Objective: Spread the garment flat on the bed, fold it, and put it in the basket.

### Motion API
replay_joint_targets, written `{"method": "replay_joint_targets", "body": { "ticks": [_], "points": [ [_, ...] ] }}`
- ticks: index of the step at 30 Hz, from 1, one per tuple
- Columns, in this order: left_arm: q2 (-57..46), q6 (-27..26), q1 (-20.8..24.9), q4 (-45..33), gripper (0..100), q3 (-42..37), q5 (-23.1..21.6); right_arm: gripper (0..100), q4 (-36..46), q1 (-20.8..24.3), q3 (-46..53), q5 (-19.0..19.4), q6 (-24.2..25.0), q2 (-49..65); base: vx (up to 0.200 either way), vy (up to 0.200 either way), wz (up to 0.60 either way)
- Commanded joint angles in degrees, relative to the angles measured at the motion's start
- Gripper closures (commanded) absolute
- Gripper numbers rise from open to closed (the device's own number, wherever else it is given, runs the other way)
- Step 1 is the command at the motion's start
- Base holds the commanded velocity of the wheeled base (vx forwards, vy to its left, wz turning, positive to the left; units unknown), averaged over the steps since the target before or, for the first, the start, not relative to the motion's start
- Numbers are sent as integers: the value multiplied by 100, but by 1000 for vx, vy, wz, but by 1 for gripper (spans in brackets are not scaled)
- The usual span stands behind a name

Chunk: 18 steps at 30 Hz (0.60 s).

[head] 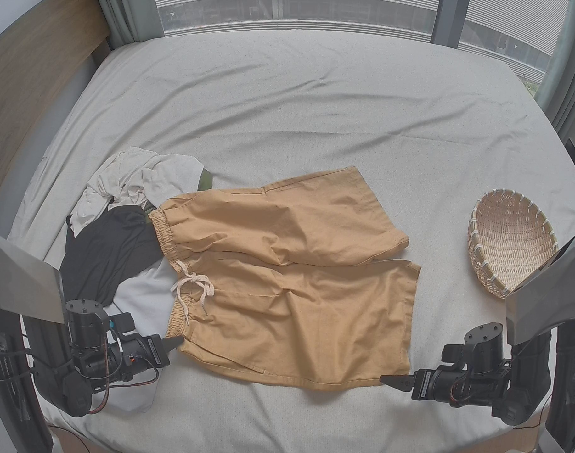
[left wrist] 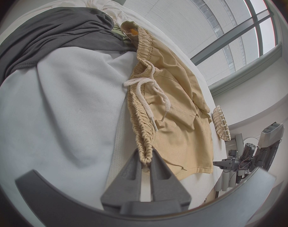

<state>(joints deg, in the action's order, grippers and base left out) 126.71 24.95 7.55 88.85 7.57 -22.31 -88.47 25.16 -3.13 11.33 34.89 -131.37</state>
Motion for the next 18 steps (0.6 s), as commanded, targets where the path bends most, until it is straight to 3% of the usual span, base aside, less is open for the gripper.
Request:
{"method": "replay_joint_targets", "body": {
  "ticks": [1,13,18],
  "points": [
    [-15,1,-16,1,100,-10,-2,100,-13,-11,-117,1,0,-29,0,0,0],
    [-15,9,-51,1,100,-28,-2,100,-4,-64,-100,-8,9,199,0,0,0],
    [-568,71,-51,-8,100,-142,-133,100,75,129,313,10,0,1096,0,0,0]
  ]
}}
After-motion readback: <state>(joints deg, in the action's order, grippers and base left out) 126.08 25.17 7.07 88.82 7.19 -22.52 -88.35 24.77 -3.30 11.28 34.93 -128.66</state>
